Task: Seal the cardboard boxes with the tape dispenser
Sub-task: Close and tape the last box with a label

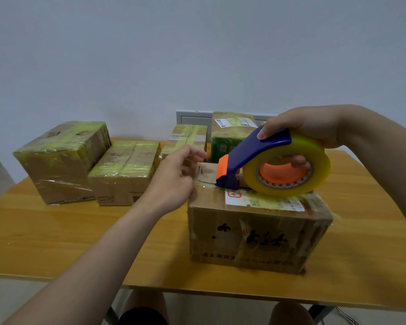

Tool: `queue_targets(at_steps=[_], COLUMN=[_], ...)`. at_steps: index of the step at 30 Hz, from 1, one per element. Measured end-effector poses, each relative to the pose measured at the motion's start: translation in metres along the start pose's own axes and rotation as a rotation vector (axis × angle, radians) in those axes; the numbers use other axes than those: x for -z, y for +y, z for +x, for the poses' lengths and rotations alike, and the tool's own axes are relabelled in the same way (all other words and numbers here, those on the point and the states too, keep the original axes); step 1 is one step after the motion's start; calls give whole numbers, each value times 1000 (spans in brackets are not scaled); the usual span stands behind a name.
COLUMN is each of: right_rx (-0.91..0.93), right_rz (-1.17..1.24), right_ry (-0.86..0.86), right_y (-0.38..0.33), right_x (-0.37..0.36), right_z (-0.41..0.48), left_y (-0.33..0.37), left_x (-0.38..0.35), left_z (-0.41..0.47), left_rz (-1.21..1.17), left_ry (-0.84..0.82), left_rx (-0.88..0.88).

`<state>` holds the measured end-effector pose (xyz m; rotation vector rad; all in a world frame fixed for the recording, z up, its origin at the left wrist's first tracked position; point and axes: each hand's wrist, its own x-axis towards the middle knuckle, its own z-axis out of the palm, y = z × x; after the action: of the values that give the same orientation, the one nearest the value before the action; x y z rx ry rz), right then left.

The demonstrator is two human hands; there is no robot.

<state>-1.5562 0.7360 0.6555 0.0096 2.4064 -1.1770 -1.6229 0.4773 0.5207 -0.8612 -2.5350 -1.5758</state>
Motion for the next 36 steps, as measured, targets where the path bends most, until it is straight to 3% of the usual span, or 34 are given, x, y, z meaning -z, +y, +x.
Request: queue_targets(at_steps=[5,10,13,15,19,23,29,36], right_rx=[-5,-8,-7,-2,-13,-31,-40,-57], right_rz=[-1,21,29,32,22,51,168,144], right_ry=[-2,-16,-30,-29,-36,-70,-60,-188], right_y=[1,1,3,4,4,8,15,5], right_x=[1,2,3,3,4,7,17,17], right_z=[0,2,4,4,7,5,-4,-7], left_y=[13,1,-5,-5,14,22,19,20], left_x=[0,-22,-18,-9,-6,-20,-18,-19], left_z=[11,5,-6,-9,12,23,25,21], left_rz=[-199,-77,-181,-91,383,415,651,598], left_ry=[69,-271,-309,-373,-462,-512,-519,-503], left_rx=[50,103,119,89,-28,-77,-141,-144])
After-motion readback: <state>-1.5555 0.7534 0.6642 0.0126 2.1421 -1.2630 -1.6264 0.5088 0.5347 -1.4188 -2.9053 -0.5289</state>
